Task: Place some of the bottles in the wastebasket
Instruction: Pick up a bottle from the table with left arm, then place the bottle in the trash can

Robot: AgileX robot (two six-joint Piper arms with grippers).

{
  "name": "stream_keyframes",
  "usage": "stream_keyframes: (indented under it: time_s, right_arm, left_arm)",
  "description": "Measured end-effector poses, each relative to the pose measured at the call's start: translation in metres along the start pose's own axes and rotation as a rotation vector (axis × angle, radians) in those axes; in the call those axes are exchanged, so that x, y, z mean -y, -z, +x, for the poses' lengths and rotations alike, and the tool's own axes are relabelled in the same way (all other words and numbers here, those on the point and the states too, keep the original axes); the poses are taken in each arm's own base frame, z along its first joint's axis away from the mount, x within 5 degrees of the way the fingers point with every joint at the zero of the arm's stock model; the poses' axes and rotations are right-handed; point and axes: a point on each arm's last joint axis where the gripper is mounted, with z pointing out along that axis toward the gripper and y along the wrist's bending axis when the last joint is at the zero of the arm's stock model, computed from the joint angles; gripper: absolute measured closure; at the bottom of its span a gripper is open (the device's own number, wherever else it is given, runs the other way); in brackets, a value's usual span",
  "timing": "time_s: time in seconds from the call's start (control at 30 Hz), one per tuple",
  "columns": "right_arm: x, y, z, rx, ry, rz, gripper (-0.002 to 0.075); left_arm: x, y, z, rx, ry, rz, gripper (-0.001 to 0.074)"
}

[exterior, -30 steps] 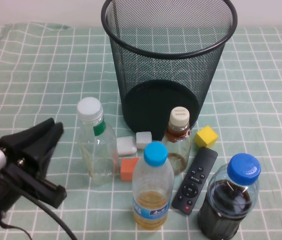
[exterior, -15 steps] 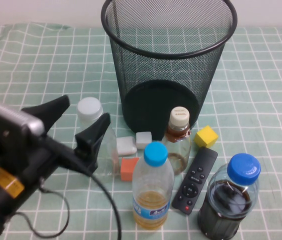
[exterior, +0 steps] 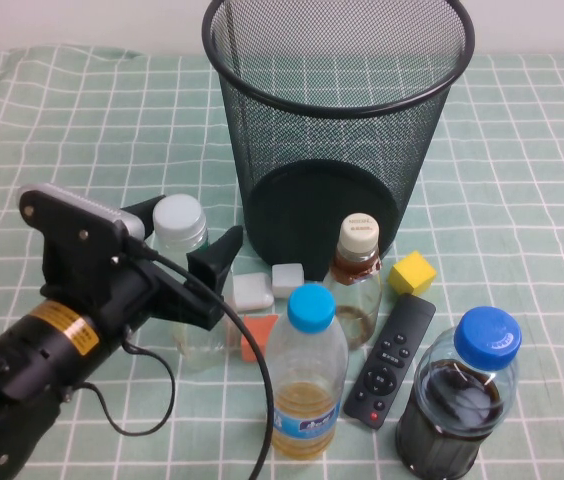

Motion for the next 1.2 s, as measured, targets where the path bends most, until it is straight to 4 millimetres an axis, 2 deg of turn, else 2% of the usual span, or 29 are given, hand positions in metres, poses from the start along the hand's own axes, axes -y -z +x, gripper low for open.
stream_keyframes:
  time_s: [0.1, 0.17, 0.23, 0.3, 0.43, 0.53, 0.63, 0.7, 0.83, 0.93, 1.07, 1.2]
  right_arm:
    - [0.000, 0.000, 0.000, 0.000, 0.000, 0.000, 0.0733]
    - [0.000, 0.000, 0.000, 0.000, 0.000, 0.000, 0.0733]
    - [0.000, 0.000, 0.000, 0.000, 0.000, 0.000, 0.0733]
    - [0.000, 0.000, 0.000, 0.000, 0.000, 0.000, 0.0733]
    - [0.000, 0.000, 0.000, 0.000, 0.000, 0.000, 0.0733]
    - [0.000, 0.000, 0.000, 0.000, 0.000, 0.000, 0.0733]
    - [0.000, 0.000, 0.000, 0.000, 0.000, 0.000, 0.0733]
    - [0.000, 0.000, 0.000, 0.000, 0.000, 0.000, 0.0733]
    - [0.000, 0.000, 0.000, 0.000, 0.000, 0.000, 0.0733]
    - [0.000, 0.000, 0.000, 0.000, 0.000, 0.000, 0.0733]
    - [0.000, 0.000, 0.000, 0.000, 0.000, 0.000, 0.0733]
    - [0.000, 0.000, 0.000, 0.000, 0.000, 0.000, 0.0733]
  left_arm:
    - [-0.006, -0.004, 0.005, -0.018, 0.014, -0.030, 0.0141]
    - [-0.009, -0.006, 0.006, -0.022, 0.023, -0.044, 0.0193]
    - [-0.010, -0.006, 0.005, -0.019, 0.024, -0.047, 0.0279]
    - [-0.010, -0.006, 0.005, -0.022, 0.024, -0.047, 0.0411]
    - [-0.010, -0.005, 0.000, -0.054, 0.016, -0.054, 0.0402]
    - [-0.009, -0.002, -0.018, -0.193, -0.014, -0.074, 0.0402]
    - [-0.012, 0.004, -0.055, -0.341, -0.038, -0.110, 0.0402]
    - [-0.013, 0.010, -0.090, -0.407, -0.037, -0.136, 0.0402]
    - [-0.012, 0.021, -0.160, -0.437, -0.048, -0.163, 0.0402]
    - [-0.008, 0.022, -0.208, -0.418, -0.088, -0.144, 0.0402]
    - [0.001, 0.009, -0.268, -0.362, -0.141, -0.072, 0.0402]
    - [0.010, -0.021, -0.317, -0.239, -0.184, 0.032, 0.0402]
